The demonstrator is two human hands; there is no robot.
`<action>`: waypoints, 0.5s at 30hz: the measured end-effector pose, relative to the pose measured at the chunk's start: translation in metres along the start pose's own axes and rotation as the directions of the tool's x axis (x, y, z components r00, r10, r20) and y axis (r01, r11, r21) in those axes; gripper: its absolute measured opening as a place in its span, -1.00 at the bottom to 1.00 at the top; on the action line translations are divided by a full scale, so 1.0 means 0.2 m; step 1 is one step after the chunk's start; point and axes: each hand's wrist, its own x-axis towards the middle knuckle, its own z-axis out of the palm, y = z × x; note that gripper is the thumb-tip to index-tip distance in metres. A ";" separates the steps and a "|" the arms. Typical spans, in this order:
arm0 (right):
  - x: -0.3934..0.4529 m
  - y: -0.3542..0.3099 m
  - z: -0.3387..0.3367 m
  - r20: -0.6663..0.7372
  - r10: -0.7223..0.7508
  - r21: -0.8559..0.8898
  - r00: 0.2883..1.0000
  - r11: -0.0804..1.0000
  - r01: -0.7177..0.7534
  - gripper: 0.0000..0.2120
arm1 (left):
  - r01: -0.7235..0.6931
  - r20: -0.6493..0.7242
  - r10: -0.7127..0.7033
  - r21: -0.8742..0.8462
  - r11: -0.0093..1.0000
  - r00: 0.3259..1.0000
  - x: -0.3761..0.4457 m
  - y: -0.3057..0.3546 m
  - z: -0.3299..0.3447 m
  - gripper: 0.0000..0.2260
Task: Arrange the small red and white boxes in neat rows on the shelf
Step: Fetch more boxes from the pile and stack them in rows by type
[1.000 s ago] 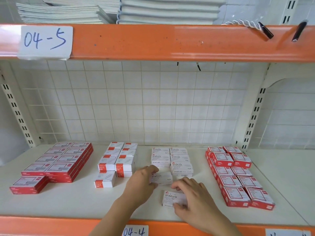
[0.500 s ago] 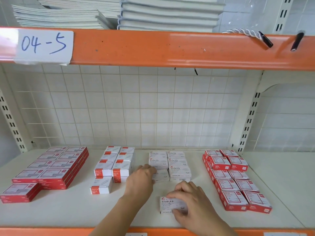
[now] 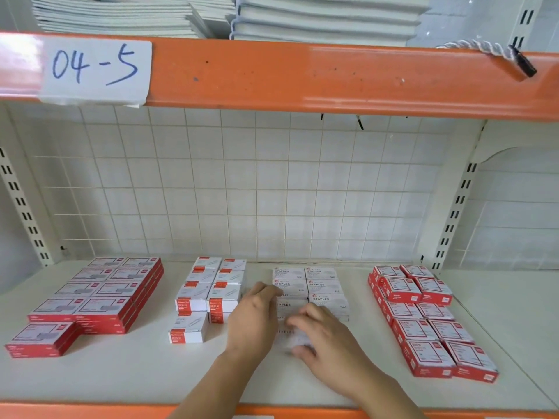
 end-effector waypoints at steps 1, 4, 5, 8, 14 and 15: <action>0.03 0.01 -0.01 -0.042 0.008 -0.009 0.999 1.000 -0.009 -0.67 | -0.010 -0.054 0.008 -0.051 0.999 0.999 0.00 0.00 -0.01 -0.77; 0.14 0.04 -0.03 -0.119 0.028 -0.052 0.993 0.998 -0.035 -0.71 | -0.077 -0.139 0.063 -0.091 0.993 0.988 -0.01 0.01 -0.02 -0.78; 0.18 0.05 -0.03 -0.108 0.027 -0.076 0.994 0.997 -0.035 -0.73 | -0.099 -0.120 0.088 -0.081 0.992 0.989 -0.02 0.01 -0.02 -0.78; 0.23 0.10 -0.02 -0.066 0.018 -0.178 0.998 0.984 -0.029 -0.74 | -0.149 0.003 0.149 -0.010 0.989 0.989 -0.03 -0.01 0.00 -0.81; 0.10 0.26 -0.10 -0.170 0.162 -0.223 0.972 0.954 -0.198 -0.69 | -0.210 0.165 0.189 0.125 0.970 0.968 -0.01 -0.04 0.02 -0.62; 0.08 0.29 -0.12 -0.146 0.204 -0.254 0.968 0.938 -0.236 -0.65 | -0.215 0.176 0.189 0.142 0.966 0.966 0.00 -0.03 0.03 -0.62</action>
